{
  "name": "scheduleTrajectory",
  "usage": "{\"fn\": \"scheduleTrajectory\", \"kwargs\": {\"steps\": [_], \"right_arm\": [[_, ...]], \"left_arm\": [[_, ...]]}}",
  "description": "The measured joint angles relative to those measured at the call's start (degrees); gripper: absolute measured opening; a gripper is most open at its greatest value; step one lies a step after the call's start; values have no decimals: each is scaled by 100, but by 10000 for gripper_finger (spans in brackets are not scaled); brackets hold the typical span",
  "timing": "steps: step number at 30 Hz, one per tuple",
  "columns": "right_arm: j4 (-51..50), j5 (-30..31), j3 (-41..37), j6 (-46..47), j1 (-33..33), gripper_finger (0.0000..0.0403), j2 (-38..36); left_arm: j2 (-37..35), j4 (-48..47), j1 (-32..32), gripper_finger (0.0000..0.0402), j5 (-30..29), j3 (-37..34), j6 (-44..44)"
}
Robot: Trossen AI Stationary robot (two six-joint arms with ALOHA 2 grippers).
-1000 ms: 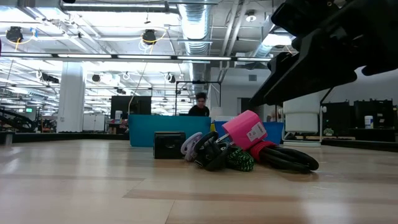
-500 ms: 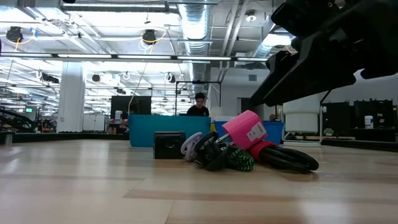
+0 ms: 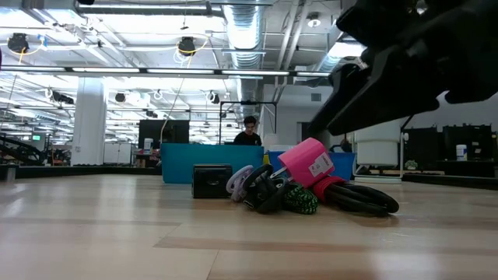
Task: Pick and place items into bin
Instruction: Put the pink charger adapter into the small blue bin
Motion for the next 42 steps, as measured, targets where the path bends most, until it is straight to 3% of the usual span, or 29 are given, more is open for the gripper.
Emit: {"fn": "scheduleTrajectory", "kwargs": {"steps": [11, 31, 36, 42], "right_arm": [[-309, -17, 533, -15, 46, 260, 666], [-410, -302, 567, -98, -192, 257, 643], [-469, -302, 566, -76, -194, 231, 643], [-456, -303, 566, -46, -186, 170, 643]], "left_arm": [[0, -47, 0, 268, -5, 1, -4], [1, -66, 0, 268, 64, 1, -52], [1, -100, 0, 268, 66, 1, -57], [1, -98, 0, 268, 68, 1, -55]]}}
